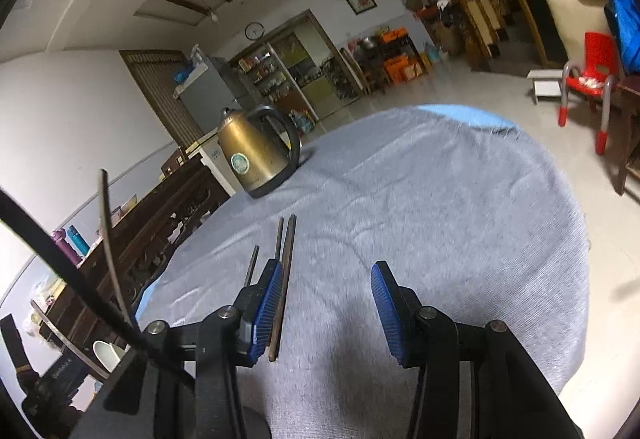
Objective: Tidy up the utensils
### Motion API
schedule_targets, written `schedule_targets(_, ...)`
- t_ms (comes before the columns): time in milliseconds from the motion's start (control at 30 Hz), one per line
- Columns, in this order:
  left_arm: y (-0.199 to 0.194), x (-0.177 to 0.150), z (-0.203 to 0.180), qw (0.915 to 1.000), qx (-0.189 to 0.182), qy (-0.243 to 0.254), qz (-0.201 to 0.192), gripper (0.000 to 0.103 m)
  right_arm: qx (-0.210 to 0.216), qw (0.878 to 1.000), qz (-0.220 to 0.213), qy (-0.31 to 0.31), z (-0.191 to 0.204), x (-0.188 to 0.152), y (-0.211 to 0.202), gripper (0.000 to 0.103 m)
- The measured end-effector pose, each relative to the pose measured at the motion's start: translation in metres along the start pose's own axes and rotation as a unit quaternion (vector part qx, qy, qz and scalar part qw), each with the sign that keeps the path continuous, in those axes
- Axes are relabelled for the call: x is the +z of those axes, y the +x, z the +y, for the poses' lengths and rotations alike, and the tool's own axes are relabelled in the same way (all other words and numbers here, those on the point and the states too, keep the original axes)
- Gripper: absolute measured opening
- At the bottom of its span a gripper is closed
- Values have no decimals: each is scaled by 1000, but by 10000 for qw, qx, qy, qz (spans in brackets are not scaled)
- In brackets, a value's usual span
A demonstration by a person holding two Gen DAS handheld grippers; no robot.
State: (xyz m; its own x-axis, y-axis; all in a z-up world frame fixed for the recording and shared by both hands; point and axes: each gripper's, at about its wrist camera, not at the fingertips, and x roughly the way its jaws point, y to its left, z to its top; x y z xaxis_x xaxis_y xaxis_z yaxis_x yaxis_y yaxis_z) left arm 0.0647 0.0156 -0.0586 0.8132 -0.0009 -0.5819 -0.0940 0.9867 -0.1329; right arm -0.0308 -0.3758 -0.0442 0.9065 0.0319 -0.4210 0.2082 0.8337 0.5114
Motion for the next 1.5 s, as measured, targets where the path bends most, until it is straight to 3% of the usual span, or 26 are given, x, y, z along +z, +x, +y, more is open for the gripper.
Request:
schedule_targets(267,21,-8,-1,9989,-33,83,453,70,33,9995,318,44,-3,4,15,49)
schedule_targets(533,38,-4,-6,9975,-119,328,622,70,146,9970,757,65,-2,17,43,49)
schedule_targets(700,50,1,-7,9968,-98,461,639,70,421,9878,1492,146,4,43,92,49)
schedule_targets(933,67,7,-3,9959,-125,439,784,70,453,9798,1900,-438,36,68,164,49)
schedule_targets(1000,70,10,-3,9957,-140,423,810,70,400,9762,2039,-622,48,68,187,46)
schedule_targets(1067,74,12,-3,9955,-142,442,831,70,333,9727,2163,-768,57,65,206,36)
schedule_targets(1167,79,14,-4,9950,-147,491,857,70,211,9673,2335,-969,69,58,230,34)
schedule_targets(1300,85,16,-5,9948,-198,448,893,70,-8,9610,2456,-1275,79,47,247,29)
schedule_targets(1367,87,17,-5,9948,-228,443,887,70,-241,9580,2466,-1444,81,43,252,19)
schedule_targets(1500,91,17,-7,9945,-249,476,904,70,-443,9601,2333,-1475,72,45,251,13)
